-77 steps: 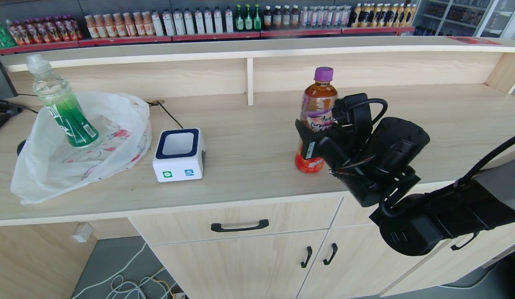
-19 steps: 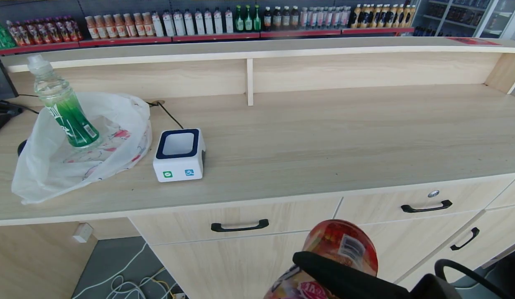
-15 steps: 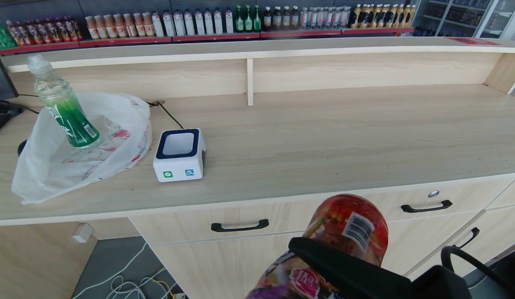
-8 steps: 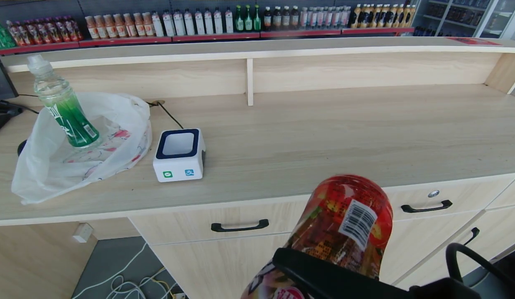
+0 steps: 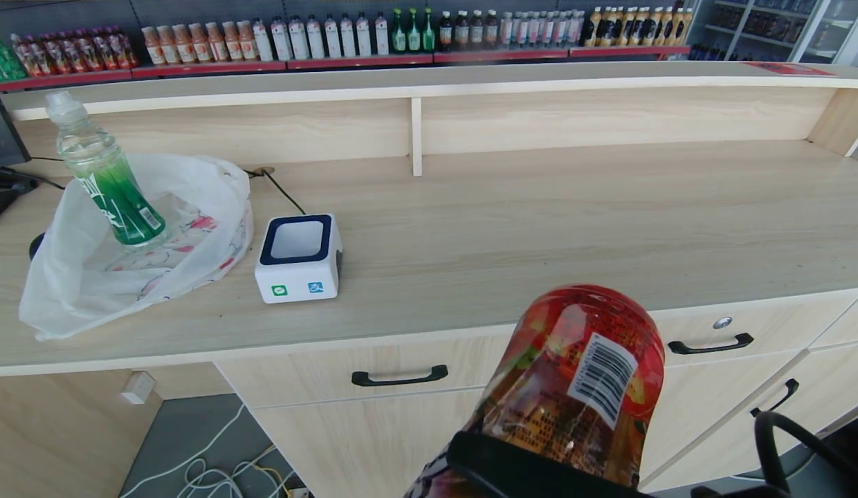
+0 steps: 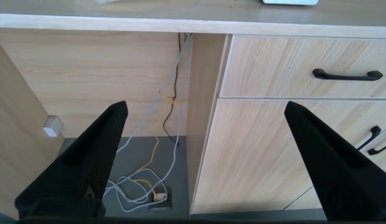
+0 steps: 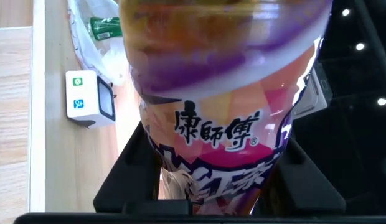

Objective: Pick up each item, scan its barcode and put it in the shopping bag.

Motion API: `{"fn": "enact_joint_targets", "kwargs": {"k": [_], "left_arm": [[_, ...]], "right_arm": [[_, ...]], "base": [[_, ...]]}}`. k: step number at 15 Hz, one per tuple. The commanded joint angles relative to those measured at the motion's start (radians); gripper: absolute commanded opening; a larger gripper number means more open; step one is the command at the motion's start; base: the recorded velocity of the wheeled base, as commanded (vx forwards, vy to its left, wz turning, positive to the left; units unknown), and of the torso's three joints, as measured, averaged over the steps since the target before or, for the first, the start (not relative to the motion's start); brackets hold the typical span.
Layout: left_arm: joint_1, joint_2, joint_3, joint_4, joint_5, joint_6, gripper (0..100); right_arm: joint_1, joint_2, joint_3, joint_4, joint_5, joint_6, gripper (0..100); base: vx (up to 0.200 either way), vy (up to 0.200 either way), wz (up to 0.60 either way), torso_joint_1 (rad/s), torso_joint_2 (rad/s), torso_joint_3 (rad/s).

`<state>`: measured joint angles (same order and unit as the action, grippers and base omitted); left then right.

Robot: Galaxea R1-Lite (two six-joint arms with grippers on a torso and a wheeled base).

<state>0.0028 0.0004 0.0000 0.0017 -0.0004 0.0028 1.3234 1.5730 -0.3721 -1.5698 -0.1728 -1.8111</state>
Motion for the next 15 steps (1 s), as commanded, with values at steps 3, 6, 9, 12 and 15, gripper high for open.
{"fn": "enact_joint_targets", "kwargs": {"k": [3,6,9,12,15], "left_arm": [[0.000,0.000,0.000,0.000,-0.001,0.000,100],[0.000,0.000,0.000,0.000,0.000,0.000,100],[0.000,0.000,0.000,0.000,0.000,0.000,100],[0.000,0.000,0.000,0.000,-0.001,0.000,100],[0.000,0.000,0.000,0.000,-0.001,0.000,100]], "right_arm": [[0.008,-0.004,0.002,-0.001,-0.001,-0.002,0],[0.008,-0.005,0.004,-0.001,0.001,0.001,0],[0.008,-0.010,0.012,-0.001,0.001,0.003,0],[0.023,-0.014,0.015,-0.001,0.001,0.003,0],[0.042,-0.030,0.042,-0.001,0.001,0.003,0]], "base": [[0.000,0.000,0.00,0.000,0.00,0.000],[0.000,0.000,0.00,0.000,0.00,0.000],[0.000,0.000,0.00,0.000,0.00,0.000],[0.000,0.000,0.00,0.000,0.00,0.000],[0.000,0.000,0.00,0.000,0.00,0.000]]}}
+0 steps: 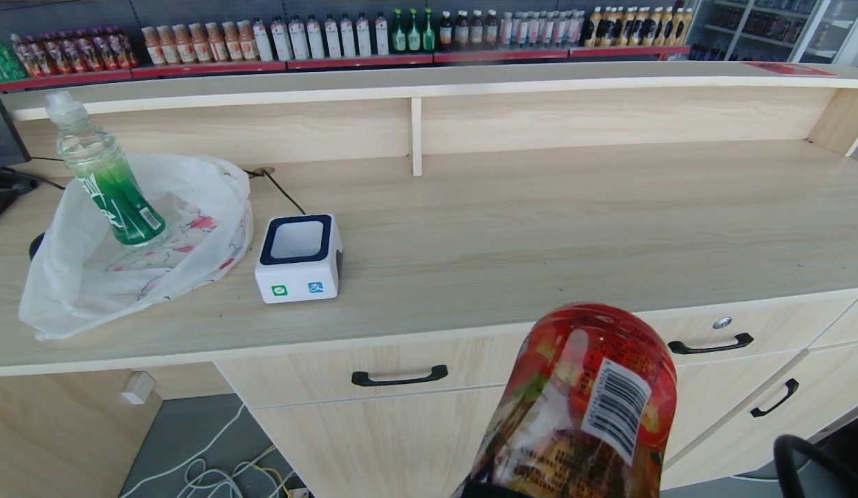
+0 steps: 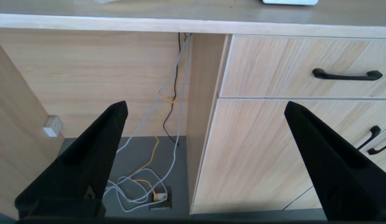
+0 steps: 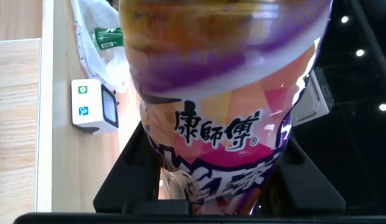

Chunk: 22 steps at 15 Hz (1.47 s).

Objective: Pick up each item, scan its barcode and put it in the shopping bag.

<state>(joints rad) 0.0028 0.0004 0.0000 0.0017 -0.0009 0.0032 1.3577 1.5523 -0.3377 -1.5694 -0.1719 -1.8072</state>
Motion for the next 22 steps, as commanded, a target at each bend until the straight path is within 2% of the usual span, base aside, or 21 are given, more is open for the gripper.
{"fn": "enact_joint_targets", "kwargs": {"k": [1,4,8,12,13,15,18,22], "left_arm": [[0.000,0.000,0.000,0.000,-0.001,0.000,100],[0.000,0.000,0.000,0.000,-0.001,0.000,100],[0.000,0.000,0.000,0.000,0.001,0.000,100],[0.000,0.000,0.000,0.000,-0.001,0.000,100],[0.000,0.000,0.000,0.000,0.001,0.000,100],[0.000,0.000,0.000,0.000,-0.001,0.000,100],[0.000,0.000,0.000,0.000,0.001,0.000,100],[0.000,0.000,0.000,0.000,0.001,0.000,100]], "right_arm": [[0.009,-0.012,0.012,-0.001,-0.001,0.000,0],[0.023,-0.014,0.016,-0.001,-0.004,0.009,0],[0.023,-0.014,0.025,-0.001,-0.008,0.149,0],[-0.005,-0.024,0.078,-0.001,-0.020,0.470,0],[-0.015,-0.024,0.086,-0.001,-0.023,0.491,0],[-0.018,-0.023,0.121,-0.001,-0.034,0.655,0],[-0.014,-0.008,0.166,-0.001,-0.038,0.833,0],[-0.132,0.025,0.144,-0.001,-0.063,1.072,0]], "base": [[0.000,0.000,0.00,0.000,0.00,0.000],[0.000,0.000,0.00,0.000,0.00,0.000],[0.000,0.000,0.00,0.000,0.00,0.000],[0.000,0.000,0.00,0.000,0.00,0.000],[0.000,0.000,0.00,0.000,0.00,0.000],[0.000,0.000,0.00,0.000,0.00,0.000],[0.000,0.000,0.00,0.000,0.00,0.000],[0.000,0.000,0.00,0.000,0.00,0.000]]}}
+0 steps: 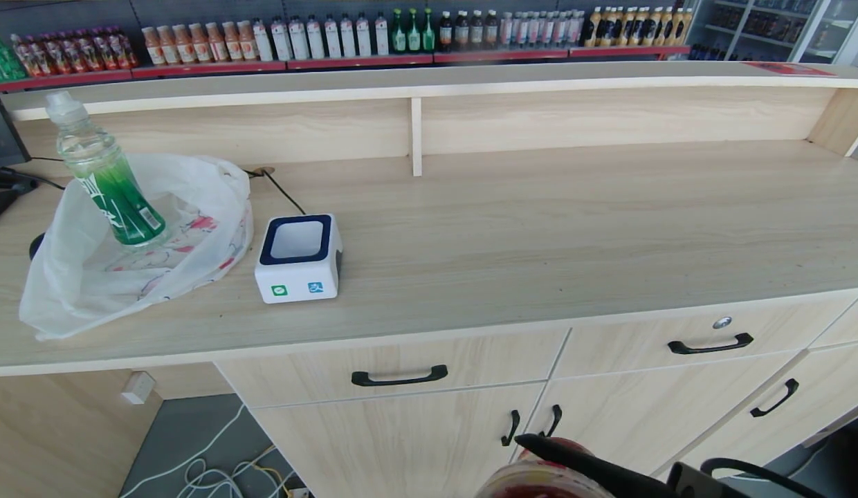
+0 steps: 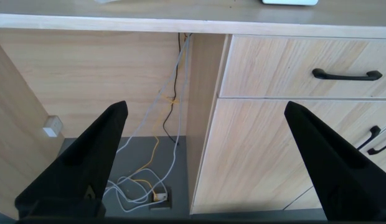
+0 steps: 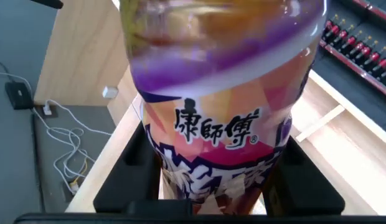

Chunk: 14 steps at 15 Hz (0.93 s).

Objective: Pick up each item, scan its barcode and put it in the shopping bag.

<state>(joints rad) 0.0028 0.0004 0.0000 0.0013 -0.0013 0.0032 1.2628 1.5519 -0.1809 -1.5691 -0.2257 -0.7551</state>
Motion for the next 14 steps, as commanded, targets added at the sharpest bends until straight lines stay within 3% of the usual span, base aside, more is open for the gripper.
{"fn": "enact_joint_targets", "kwargs": {"k": [1,4,6,9,12,14], "left_arm": [[0.000,0.000,0.000,0.000,0.000,0.000,100],[0.000,0.000,0.000,0.000,0.001,0.000,100],[0.000,0.000,0.000,0.000,0.000,0.000,100],[0.000,0.000,0.000,0.000,0.001,0.000,100],[0.000,0.000,0.000,0.000,0.000,0.000,100],[0.000,0.000,0.000,0.000,0.000,0.001,100]], "right_arm": [[-0.060,0.036,-0.023,-0.002,-0.017,0.074,0],[-0.137,0.057,-0.178,0.026,-0.026,0.246,0],[-0.240,0.094,-0.287,0.026,-0.026,0.378,0],[-0.362,0.125,-0.324,0.024,0.013,0.571,0],[-0.479,0.171,-0.396,0.026,0.022,0.625,0],[-0.543,0.235,-0.543,0.026,0.006,0.694,0]], "base": [[0.000,0.000,0.00,0.000,0.00,0.000],[0.000,0.000,0.00,0.000,0.00,0.000],[0.000,0.000,0.00,0.000,0.00,0.000],[0.000,0.000,0.00,0.000,0.00,0.000],[0.000,0.000,0.00,0.000,0.00,0.000],[0.000,0.000,0.00,0.000,0.00,0.000]]}}
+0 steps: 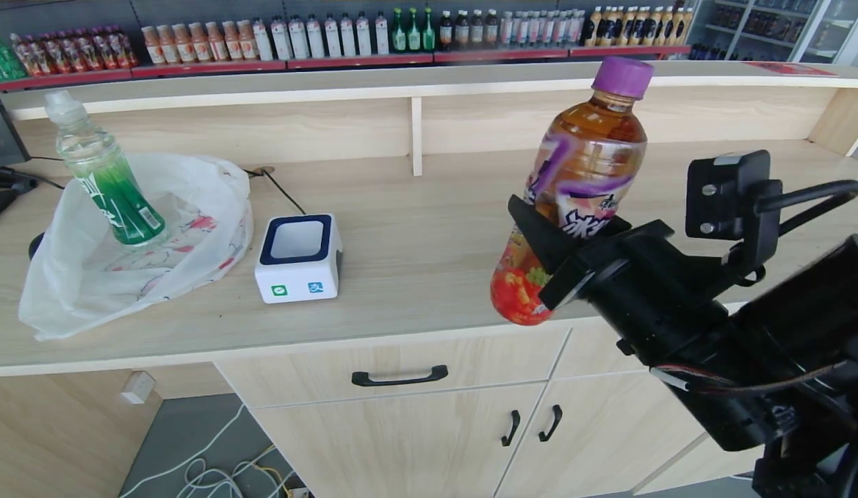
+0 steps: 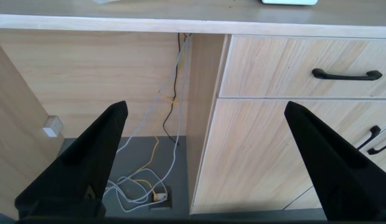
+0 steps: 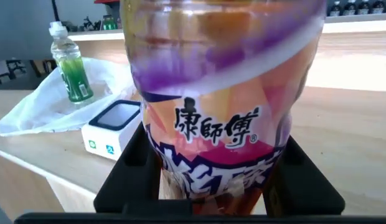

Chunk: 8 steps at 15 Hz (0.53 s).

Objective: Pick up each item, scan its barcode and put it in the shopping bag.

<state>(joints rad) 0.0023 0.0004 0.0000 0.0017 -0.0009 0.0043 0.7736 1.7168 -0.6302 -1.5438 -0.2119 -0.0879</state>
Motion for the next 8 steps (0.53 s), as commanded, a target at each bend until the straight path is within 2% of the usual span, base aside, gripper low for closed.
{"fn": "enact_joint_targets", "kwargs": {"k": [1,2,3,8], "left_arm": [[0.001,0.000,0.000,0.000,-0.001,0.000,100],[0.001,0.000,0.000,0.000,0.001,0.000,100],[0.001,0.000,0.000,0.000,0.001,0.000,100],[0.001,0.000,0.000,0.000,0.001,-0.001,100]], "right_arm": [[-0.085,0.089,-0.167,0.001,-0.047,0.034,0],[-0.091,0.109,-0.232,0.004,-0.112,0.062,0],[-0.091,0.116,-0.261,0.010,-0.133,0.065,0],[-0.211,0.155,-0.335,0.011,-0.136,0.089,0]], "base": [[0.000,0.000,0.00,0.000,0.00,0.000],[0.000,0.000,0.00,0.000,0.00,0.000],[0.000,0.000,0.00,0.000,0.00,0.000],[0.000,0.000,0.00,0.000,0.00,0.000]]}}
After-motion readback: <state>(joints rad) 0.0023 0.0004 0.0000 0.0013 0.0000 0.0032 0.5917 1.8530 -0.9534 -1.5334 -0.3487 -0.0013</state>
